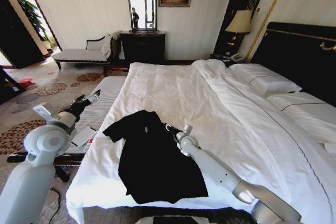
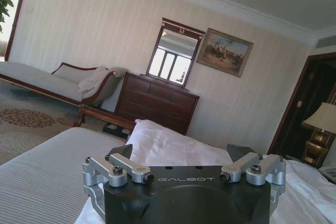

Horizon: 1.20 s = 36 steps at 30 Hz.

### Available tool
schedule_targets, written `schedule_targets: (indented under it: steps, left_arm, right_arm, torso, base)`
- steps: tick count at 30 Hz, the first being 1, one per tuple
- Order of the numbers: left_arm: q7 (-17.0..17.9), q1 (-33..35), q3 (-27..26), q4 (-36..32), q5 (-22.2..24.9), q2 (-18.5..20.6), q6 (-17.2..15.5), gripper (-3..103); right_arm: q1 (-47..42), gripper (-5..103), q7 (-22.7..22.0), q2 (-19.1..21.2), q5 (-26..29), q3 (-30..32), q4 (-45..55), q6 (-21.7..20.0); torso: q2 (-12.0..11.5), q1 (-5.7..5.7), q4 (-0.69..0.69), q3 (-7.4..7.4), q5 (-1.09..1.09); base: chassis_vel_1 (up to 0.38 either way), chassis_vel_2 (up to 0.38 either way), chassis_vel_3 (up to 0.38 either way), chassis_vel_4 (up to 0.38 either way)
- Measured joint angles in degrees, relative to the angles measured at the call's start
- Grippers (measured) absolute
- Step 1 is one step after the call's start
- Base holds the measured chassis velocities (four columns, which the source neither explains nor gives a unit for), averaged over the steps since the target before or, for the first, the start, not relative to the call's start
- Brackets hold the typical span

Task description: Fold the clothes on the bed.

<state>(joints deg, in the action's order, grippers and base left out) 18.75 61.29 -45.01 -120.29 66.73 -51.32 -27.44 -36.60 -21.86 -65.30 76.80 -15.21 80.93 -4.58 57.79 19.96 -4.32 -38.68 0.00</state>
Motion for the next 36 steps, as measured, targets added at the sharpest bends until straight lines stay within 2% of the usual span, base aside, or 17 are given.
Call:
schedule_targets:
  steps: [1,5,7,10,19,25,29,36]
  left_arm:
    - [0.00,0.00,0.05,0.01,-0.07,-0.09,0.01,100]
    - [0.00,0.07,0.21,0.13,-0.62,-0.40,0.14,100]
    - [0.00,0.09,0.23,0.18,-0.74,-0.44,0.21,100]
    - [0.00,0.12,0.23,0.30,-0.86,-0.45,0.34,100]
    - [-0.01,0.05,0.20,0.77,-1.19,-0.27,0.65,100]
    - [-0.02,-0.13,0.29,1.16,-1.34,-0.22,0.87,100]
    - [-0.02,-0.35,0.29,1.31,-1.26,-0.04,0.91,100]
    - [-0.17,-1.11,0.50,1.91,-1.06,0.19,1.06,100]
  right_arm:
    - [-0.06,32,0.21,0.05,-0.24,-0.03,0.00,0.03]
    - [-0.12,10,1.63,-0.11,-1.27,-0.03,-0.37,0.67]
    - [-0.12,10,1.92,-0.17,-1.36,0.00,-0.43,0.81]
    - [-0.12,1,2.66,-0.24,-1.65,0.07,-0.61,1.24]
    - [-0.06,0,5.30,0.16,-2.32,0.18,-0.82,2.66]
    - [-0.20,0,6.06,0.32,-3.50,2.50,-0.23,5.13]
    - [-0.45,0,6.23,1.92,-3.37,5.60,1.01,6.02]
    - [-1.54,0,6.41,7.04,-1.96,12.43,2.00,6.52]
  torso:
    - [0.00,0.00,0.00,0.00,0.00]
    - [0.00,0.00,0.01,0.00,0.00]
    - [0.00,0.00,0.01,0.00,0.00]
    - [0.00,0.00,0.01,0.00,0.00]
    - [0.00,0.00,0.01,0.00,0.00]
    - [0.00,0.00,0.01,0.00,0.01]
    - [0.00,0.00,0.03,0.00,0.01]
    - [0.00,0.00,0.00,0.00,0.01]
  base:
    - [0.000,0.000,0.000,0.000]
    - [0.000,0.000,0.000,0.000]
    - [0.000,0.000,0.000,0.000]
    - [0.000,0.000,0.000,0.000]
    - [0.000,0.000,0.000,0.000]
    - [0.000,0.000,0.000,0.000]
    - [0.000,0.000,0.000,0.000]
    - [0.000,0.000,0.000,0.000]
